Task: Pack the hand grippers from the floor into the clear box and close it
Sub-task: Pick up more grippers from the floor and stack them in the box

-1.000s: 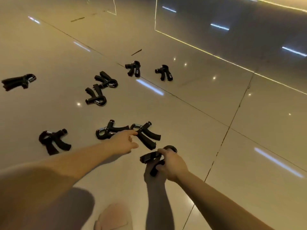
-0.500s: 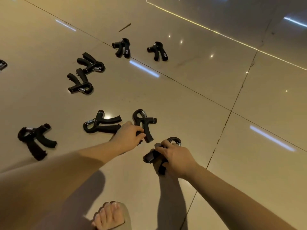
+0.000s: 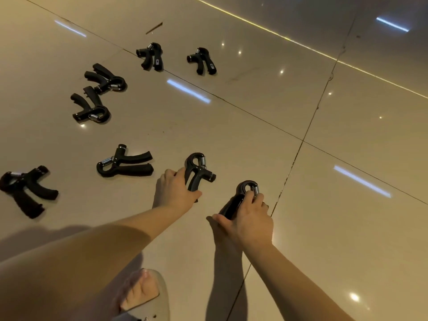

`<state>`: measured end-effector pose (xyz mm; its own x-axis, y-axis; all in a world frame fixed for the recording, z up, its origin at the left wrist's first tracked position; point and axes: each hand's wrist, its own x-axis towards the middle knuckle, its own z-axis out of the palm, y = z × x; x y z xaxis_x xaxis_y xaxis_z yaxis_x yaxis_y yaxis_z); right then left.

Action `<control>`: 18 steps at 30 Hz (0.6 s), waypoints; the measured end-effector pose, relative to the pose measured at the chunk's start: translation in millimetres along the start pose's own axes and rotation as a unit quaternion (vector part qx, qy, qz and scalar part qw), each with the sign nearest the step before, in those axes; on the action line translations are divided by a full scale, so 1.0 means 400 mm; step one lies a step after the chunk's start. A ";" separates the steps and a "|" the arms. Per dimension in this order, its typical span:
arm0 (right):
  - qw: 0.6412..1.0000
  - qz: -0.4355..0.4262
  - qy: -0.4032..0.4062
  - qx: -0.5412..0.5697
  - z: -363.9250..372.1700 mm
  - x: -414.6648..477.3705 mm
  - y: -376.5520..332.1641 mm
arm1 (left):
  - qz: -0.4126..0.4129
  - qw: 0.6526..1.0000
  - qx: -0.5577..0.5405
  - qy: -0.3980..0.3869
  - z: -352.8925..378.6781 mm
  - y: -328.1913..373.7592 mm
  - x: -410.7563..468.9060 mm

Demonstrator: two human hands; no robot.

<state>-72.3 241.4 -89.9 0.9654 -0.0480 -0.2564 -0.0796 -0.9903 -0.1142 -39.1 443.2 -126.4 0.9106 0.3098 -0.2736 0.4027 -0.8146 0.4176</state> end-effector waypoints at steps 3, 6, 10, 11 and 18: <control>1.000 0.020 0.009 -0.001 0.020 -0.005 -0.019 | 0.003 1.000 -0.014 0.001 0.008 -0.013 -0.019; 0.999 -0.001 0.018 0.049 0.038 -0.017 -0.010 | 0.002 1.000 -0.008 0.007 0.005 -0.016 -0.035; 0.995 -0.011 0.026 0.095 0.051 -0.032 0.023 | 0.016 0.999 0.029 0.021 0.007 -0.027 -0.063; 0.995 0.006 0.027 0.096 0.051 -0.033 0.028 | 0.023 0.999 0.042 0.024 0.008 -0.030 -0.068; 0.996 0.030 0.072 0.033 0.062 -0.033 0.023 | 0.017 1.000 0.003 0.019 0.019 -0.029 -0.080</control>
<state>-91.8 236.3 -111.3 0.9835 -0.1303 -0.1258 -0.1504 -0.9745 -0.1663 -73.6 438.9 -129.1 0.9265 0.3007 -0.2264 0.3714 -0.8274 0.4211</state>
